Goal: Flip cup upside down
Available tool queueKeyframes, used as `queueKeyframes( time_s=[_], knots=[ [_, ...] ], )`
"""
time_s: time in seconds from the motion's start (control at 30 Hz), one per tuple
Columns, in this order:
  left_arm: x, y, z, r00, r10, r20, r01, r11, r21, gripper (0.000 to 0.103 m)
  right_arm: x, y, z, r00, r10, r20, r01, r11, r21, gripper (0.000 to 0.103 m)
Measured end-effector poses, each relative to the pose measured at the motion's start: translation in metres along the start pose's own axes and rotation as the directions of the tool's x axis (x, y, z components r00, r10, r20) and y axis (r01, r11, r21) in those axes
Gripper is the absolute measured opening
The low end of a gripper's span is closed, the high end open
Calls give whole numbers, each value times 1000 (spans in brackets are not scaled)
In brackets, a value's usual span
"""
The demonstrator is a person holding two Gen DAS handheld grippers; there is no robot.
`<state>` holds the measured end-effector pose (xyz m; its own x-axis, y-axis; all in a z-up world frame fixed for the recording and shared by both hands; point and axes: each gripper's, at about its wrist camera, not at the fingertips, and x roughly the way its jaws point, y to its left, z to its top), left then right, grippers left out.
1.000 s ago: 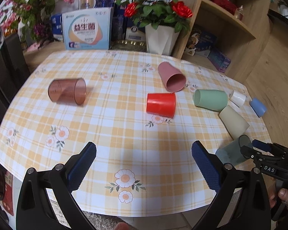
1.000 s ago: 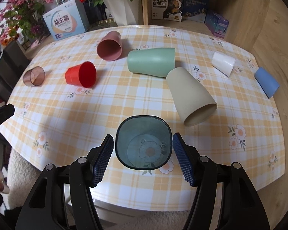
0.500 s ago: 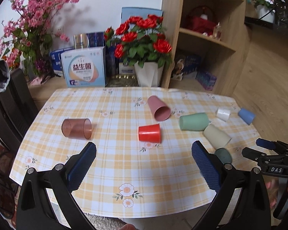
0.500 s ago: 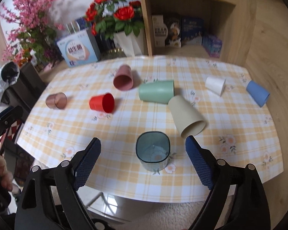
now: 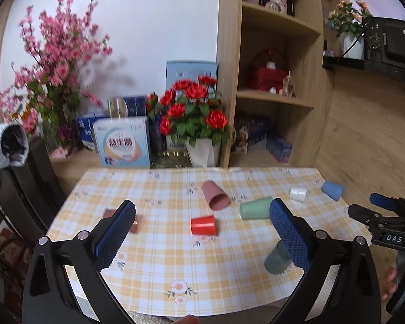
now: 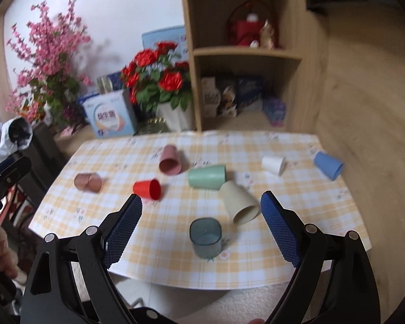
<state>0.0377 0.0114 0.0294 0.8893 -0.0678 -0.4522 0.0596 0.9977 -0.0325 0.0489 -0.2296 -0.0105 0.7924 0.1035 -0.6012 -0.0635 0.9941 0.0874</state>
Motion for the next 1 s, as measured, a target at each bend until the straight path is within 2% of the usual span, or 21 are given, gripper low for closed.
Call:
queueKeyframes(
  time_s=[0.27,1.0],
  knots=[
    [-18,-7,3,999,15,39,-16,1000,26,97,-34,7,-2,994,-45,96,47,999,-15,86],
    [-17,-11,-7,1000,13,11,-14,999,44,97,-41,4,-5,991,-68,119,67,998,10,86]
  ],
)
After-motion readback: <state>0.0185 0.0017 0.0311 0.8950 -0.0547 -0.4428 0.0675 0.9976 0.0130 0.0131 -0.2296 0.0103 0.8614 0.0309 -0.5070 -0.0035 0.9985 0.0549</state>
